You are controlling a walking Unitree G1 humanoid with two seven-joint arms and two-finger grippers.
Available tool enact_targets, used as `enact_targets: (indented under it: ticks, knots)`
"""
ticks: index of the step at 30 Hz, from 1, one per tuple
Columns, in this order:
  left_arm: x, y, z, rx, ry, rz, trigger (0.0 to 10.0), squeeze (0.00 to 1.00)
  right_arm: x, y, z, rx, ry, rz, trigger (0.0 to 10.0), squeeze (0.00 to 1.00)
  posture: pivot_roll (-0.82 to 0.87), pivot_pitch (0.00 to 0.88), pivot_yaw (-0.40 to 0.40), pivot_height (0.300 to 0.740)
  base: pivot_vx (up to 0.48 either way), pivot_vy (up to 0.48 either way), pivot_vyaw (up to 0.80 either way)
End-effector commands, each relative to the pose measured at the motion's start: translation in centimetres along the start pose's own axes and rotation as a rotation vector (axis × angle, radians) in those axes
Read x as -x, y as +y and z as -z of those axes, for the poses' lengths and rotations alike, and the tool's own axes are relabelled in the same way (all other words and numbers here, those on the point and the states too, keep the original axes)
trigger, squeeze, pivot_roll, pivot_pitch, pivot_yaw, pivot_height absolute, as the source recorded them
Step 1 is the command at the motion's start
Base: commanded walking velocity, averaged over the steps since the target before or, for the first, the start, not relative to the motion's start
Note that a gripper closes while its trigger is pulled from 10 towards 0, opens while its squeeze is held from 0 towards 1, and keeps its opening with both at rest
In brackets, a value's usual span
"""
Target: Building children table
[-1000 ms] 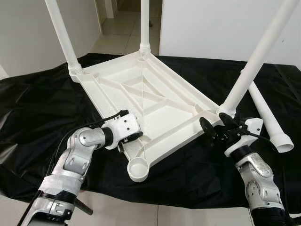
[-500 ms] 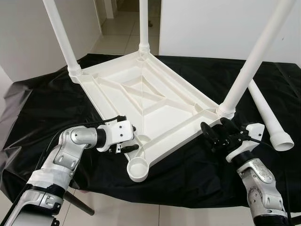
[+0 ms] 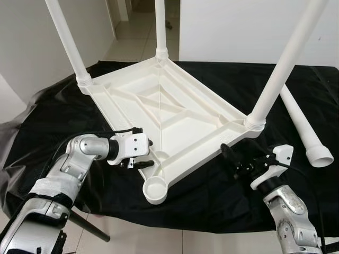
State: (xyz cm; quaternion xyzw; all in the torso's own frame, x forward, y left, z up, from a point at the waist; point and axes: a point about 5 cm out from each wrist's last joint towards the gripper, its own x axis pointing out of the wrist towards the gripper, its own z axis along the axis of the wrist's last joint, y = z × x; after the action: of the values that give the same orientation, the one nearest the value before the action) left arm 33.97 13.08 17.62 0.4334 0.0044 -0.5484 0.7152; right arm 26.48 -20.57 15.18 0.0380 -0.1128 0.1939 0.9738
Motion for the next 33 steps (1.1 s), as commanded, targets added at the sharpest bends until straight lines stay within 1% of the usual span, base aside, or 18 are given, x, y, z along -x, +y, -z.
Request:
enact_targets:
  ticks: [1,3,6,10,13,14,17,19,20,22,27,28,29,33]
  knots:
    - [-0.1,-0.2,0.2,-0.01,0.004,0.033,10.0,0.0,0.1,0.4,0.2,-0.015,0.014,-0.009,10.0,0.0,-0.04,0.112,0.104,0.74,0.0,0.0,0.0]
    - [-0.6,-0.1,0.2,-0.025,0.001,0.049,10.0,0.0,0.3,0.8,0.0,-0.016,0.014,-0.02,10.0,0.0,-0.04,0.119,0.113,0.74,0.0,0.0,0.0]
    - [-0.8,0.0,0.2,-0.029,0.002,0.053,10.0,0.0,0.3,0.9,-0.1,-0.017,0.014,-0.025,10.0,0.0,-0.04,0.119,0.113,0.74,0.0,0.0,0.0]
    - [-1.6,0.2,0.2,-0.041,0.008,0.072,10.0,0.0,0.9,1.6,-0.3,-0.026,0.015,-0.014,10.0,0.0,-0.05,0.128,0.12,0.74,0.0,0.0,0.0]
    - [-1.8,0.1,0.2,-0.053,0.015,0.084,10.0,0.0,1.1,2.2,-0.2,-0.038,0.017,-0.009,10.0,0.0,-0.05,0.128,0.12,0.74,0.0,0.0,0.0]
    - [-1.9,0.1,0.3,-0.057,0.017,0.089,10.0,0.0,1.3,2.6,-0.1,-0.044,0.022,-0.021,10.0,0.0,-0.05,0.134,0.122,0.74,0.0,0.0,0.0]
    - [-1.9,0.2,0.3,-0.059,0.018,0.093,10.0,0.0,1.5,3.0,0.0,-0.048,0.025,-0.031,10.0,0.0,-0.05,0.134,0.122,0.74,0.0,0.0,0.0]
    - [-2.1,0.2,0.3,-0.073,0.027,0.114,10.0,0.0,1.9,4.0,0.2,-0.065,0.04,-0.059,10.0,0.0,-0.05,0.138,0.125,0.74,0.0,0.0,0.0]
    - [-2.1,0.2,0.3,-0.073,0.027,0.114,10.0,0.0,1.9,4.0,0.2,-0.065,0.04,-0.059,10.0,0.0,-0.05,0.138,0.125,0.74,0.0,0.0,0.0]
    - [-2.2,0.2,0.4,-0.087,0.041,0.147,10.0,0.0,2.2,4.7,0.3,-0.08,0.052,-0.077,10.0,0.0,-0.05,0.138,0.125,0.74,0.0,0.0,0.0]
    - [-2.3,0.1,0.6,-0.093,0.051,0.188,10.0,0.0,2.3,4.8,0.3,-0.088,0.059,-0.086,10.0,0.0,-0.05,0.142,0.127,0.74,0.0,0.0,0.0]
    - [-2.3,0.0,0.6,-0.098,0.05,0.21,7.3,0.0,2.4,4.9,0.2,-0.089,0.063,-0.091,10.0,0.0,-0.05,0.146,0.131,0.74,0.0,0.0,0.0]
    - [-2.3,0.0,0.6,-0.1,0.051,0.228,4.0,0.0,2.4,5.0,0.2,-0.089,0.066,-0.095,10.0,0.0,-0.05,0.147,0.134,0.74,0.0,0.0,0.0]
    - [-2.3,-0.1,0.7,-0.104,0.051,0.245,4.0,0.0,2.6,5.1,0.1,-0.09,0.071,-0.096,10.0,0.0,-0.05,0.148,0.136,0.74,0.0,0.0,0.0]
